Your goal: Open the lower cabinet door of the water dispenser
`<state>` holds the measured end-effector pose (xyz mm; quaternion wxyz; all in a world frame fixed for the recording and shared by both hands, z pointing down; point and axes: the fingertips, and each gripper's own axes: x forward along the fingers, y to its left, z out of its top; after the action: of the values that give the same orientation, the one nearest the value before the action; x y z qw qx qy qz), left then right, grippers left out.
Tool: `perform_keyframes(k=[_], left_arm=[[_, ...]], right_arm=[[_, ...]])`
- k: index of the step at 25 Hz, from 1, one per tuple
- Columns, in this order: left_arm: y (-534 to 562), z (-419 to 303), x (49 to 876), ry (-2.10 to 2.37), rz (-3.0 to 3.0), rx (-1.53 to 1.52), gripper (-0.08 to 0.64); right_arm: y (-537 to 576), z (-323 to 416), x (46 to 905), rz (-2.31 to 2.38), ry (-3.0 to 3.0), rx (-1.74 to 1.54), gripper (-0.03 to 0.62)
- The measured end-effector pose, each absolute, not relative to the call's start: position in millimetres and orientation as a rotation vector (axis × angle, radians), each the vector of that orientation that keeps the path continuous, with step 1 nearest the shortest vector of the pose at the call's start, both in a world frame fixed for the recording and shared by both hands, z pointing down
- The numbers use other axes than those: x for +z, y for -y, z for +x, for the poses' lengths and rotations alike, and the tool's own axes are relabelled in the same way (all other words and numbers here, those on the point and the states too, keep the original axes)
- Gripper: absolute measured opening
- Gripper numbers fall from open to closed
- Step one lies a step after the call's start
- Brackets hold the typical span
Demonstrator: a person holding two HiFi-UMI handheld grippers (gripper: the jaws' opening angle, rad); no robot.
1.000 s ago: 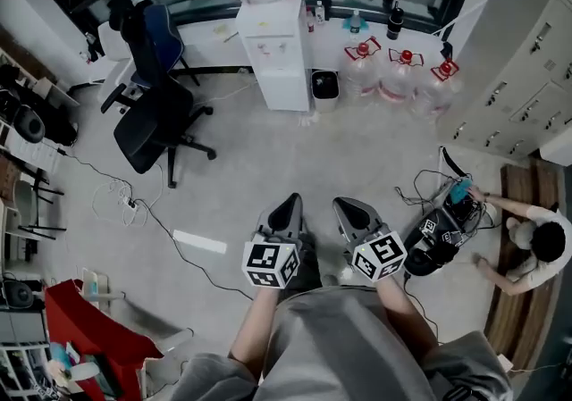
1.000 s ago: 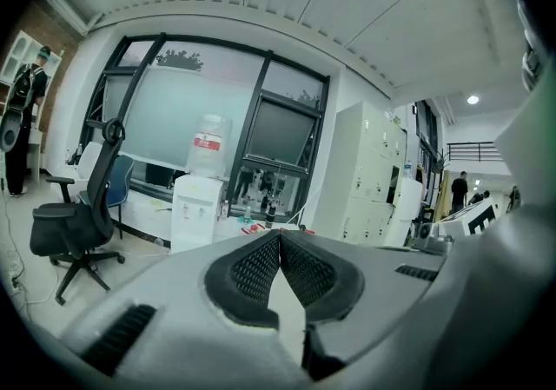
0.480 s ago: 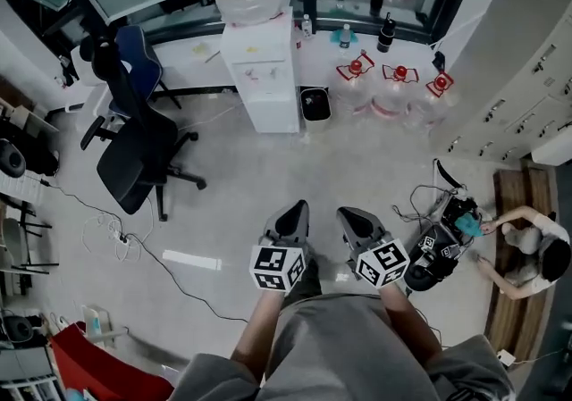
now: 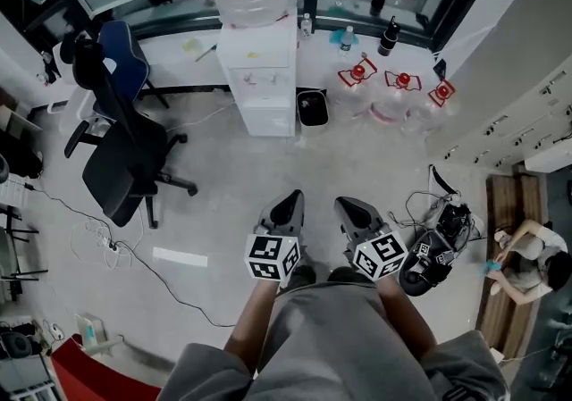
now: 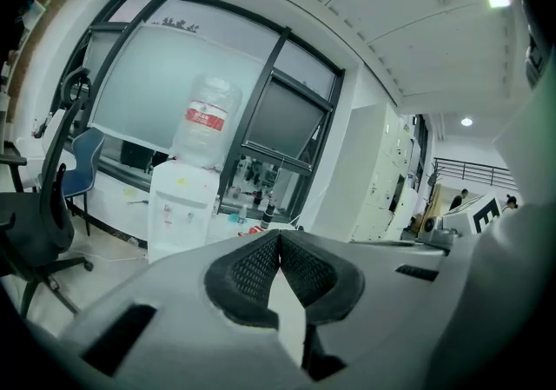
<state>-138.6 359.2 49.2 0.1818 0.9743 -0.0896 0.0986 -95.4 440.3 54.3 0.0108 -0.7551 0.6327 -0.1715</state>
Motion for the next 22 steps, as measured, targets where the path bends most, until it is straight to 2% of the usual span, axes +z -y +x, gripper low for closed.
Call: perform_keyframes(k=[13, 22], left_arm=[[-316.6, -95.7, 64.3, 0.212, 2.737, 0.331, 0.011], [-277.8, -41.0, 83.3, 0.23, 2.713, 0.395, 0.011]], right_arm=[[-383.3, -50.5, 61.8, -2.356, -1.95, -0.55, 0.011], [-340.7, 13.2, 77.2, -2.351, -1.939, -0.581, 0.011]])
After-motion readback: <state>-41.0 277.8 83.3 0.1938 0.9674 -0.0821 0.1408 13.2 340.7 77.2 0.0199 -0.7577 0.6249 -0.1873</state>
